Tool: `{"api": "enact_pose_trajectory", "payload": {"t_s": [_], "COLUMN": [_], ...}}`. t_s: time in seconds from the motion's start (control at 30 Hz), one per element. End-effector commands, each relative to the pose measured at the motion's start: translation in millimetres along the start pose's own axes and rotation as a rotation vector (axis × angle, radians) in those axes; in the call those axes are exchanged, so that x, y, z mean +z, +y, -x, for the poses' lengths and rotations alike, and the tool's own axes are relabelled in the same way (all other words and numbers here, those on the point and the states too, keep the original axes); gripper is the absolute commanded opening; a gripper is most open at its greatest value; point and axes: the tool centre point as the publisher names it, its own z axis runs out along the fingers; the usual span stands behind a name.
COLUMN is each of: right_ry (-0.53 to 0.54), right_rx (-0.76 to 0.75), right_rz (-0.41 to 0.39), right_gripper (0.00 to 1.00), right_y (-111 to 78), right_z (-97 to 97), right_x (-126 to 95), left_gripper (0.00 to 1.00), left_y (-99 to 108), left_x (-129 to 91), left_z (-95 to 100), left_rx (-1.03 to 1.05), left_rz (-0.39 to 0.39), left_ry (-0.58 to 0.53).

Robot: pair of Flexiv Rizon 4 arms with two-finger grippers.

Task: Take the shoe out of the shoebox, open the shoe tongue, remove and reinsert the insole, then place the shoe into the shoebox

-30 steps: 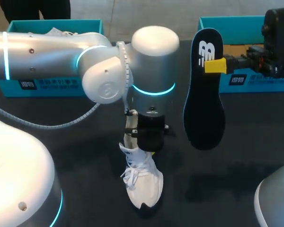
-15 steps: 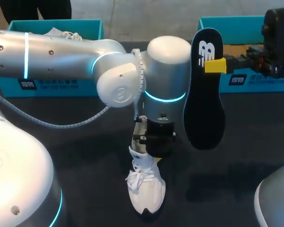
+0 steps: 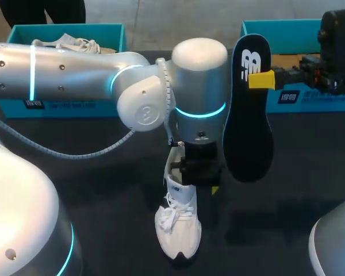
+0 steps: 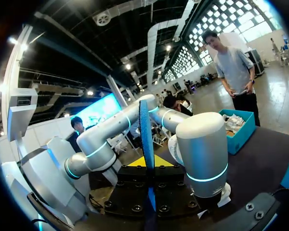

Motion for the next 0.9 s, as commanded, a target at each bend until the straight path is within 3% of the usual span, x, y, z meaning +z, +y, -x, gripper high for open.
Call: {"api": "enact_pose_trajectory", "payload": {"t_s": [0.03, 0.5, 0.9], "right_ry": [0.0, 0.0, 0.0], "right_rx": [0.002, 0.002, 0.002], "right_rz": [-0.002, -0.002, -0.002], "right_gripper": [0.0, 0.0, 0.0], "right_y": [0.8, 0.8, 0.8], "right_z": [1.6, 1.6, 1.6], "right_x": [2.5, 2.5, 2.5], "left_gripper": [1.0, 1.0, 1.0], "left_y": [-3.3, 3.3, 5.7], "left_x": [-22.7, -105.9, -156.4], "left_z": [-13.3, -14.2, -27.5], "left_rx": [-0.008, -0.049, 0.012], "left_rz": [0.005, -0.001, 0.026], "left_ry": [-0.138, -0.652, -1.154]}}
